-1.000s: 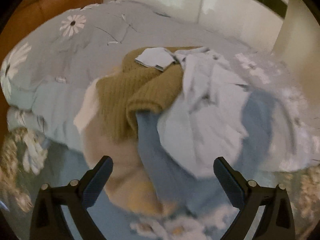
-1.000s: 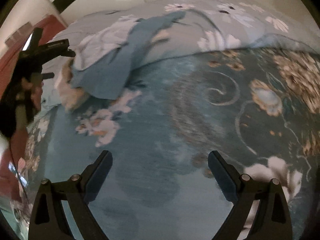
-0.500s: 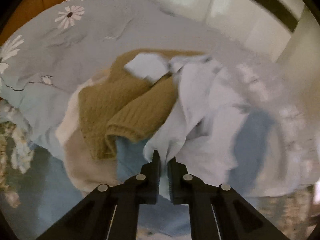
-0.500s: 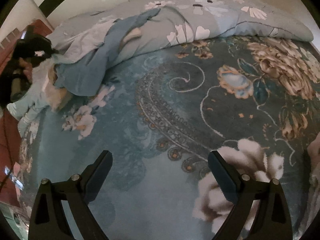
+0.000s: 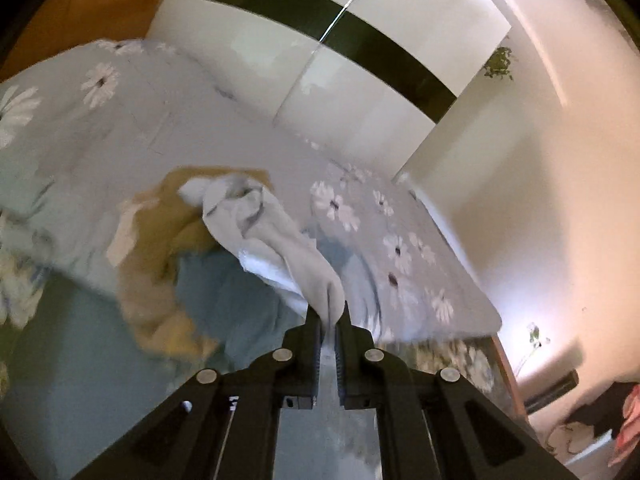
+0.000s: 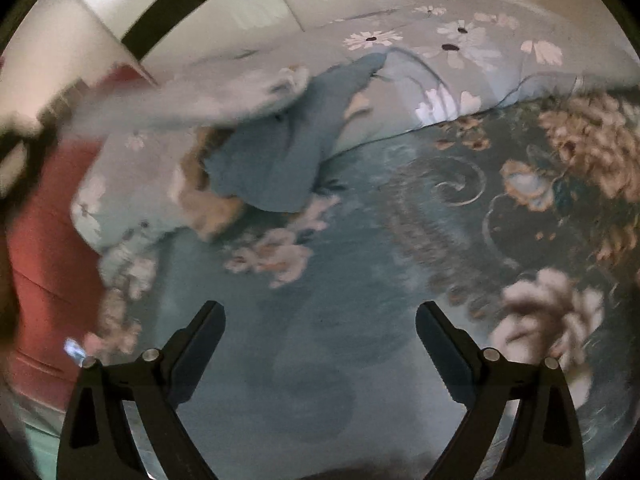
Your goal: Fold clothes
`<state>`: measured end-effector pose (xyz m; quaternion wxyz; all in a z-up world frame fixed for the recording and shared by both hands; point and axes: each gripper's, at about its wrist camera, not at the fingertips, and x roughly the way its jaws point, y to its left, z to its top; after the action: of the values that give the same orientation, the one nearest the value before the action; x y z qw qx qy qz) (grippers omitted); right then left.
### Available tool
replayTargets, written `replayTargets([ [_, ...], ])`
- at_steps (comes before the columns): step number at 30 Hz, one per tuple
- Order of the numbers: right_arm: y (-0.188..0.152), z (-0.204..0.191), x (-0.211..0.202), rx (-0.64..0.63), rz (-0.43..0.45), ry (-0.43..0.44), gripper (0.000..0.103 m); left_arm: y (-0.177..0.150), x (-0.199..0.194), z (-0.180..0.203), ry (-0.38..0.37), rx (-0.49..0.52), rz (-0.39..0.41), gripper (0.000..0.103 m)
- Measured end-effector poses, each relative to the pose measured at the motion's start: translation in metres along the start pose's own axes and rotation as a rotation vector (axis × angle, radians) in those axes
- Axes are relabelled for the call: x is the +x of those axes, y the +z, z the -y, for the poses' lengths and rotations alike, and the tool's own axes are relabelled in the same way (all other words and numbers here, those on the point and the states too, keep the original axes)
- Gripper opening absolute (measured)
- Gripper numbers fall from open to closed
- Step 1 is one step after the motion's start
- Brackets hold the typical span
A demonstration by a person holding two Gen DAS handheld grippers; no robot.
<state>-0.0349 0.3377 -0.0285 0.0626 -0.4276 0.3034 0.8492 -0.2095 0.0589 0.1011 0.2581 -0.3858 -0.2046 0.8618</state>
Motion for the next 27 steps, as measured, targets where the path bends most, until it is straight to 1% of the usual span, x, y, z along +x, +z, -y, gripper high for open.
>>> replayTargets([
  [3,-0.007,0.0,-0.006,0.085,-0.014,0.082,0.097,-0.045,-0.029,-0.031,-0.006,-0.112,-0.048,0.006],
  [6,-0.019,0.003,-0.007,0.216,-0.037,0.195,0.097,-0.086,-0.063,-0.061,-0.015,-0.25,-0.051,0.006],
  [9,-0.035,0.0,0.007,0.327,-0.106,0.272,0.097,-0.115,-0.083,-0.073,-0.034,-0.328,-0.081,0.006],
  [11,-0.047,-0.008,0.018,0.378,-0.156,0.311,0.097,-0.127,-0.094,-0.067,-0.055,-0.356,-0.075,0.006],
  [14,-0.061,-0.024,0.031,0.423,-0.207,0.38,0.097,-0.131,-0.109,-0.054,-0.11,-0.336,-0.075,0.006],
  [16,-0.064,-0.029,0.034,0.464,-0.198,0.435,0.097,-0.128,-0.114,-0.038,-0.154,-0.301,-0.077,0.006],
  [18,-0.066,-0.034,0.036,0.507,-0.189,0.488,0.097,-0.126,-0.119,-0.025,-0.175,-0.259,-0.087,0.006],
  [21,-0.067,-0.03,0.03,0.562,-0.148,0.523,0.097,-0.133,-0.129,-0.014,-0.206,-0.233,-0.112,0.006],
  [23,-0.066,-0.028,0.029,0.576,-0.149,0.529,0.096,-0.142,-0.132,-0.01,-0.224,-0.228,-0.14,0.006],
  [25,-0.067,-0.026,0.029,0.597,-0.156,0.538,0.088,-0.151,-0.134,-0.008,-0.234,-0.227,-0.17,0.006],
  [27,-0.068,-0.023,0.026,0.614,-0.16,0.537,0.083,-0.159,-0.134,-0.009,-0.229,-0.239,-0.196,0.006],
])
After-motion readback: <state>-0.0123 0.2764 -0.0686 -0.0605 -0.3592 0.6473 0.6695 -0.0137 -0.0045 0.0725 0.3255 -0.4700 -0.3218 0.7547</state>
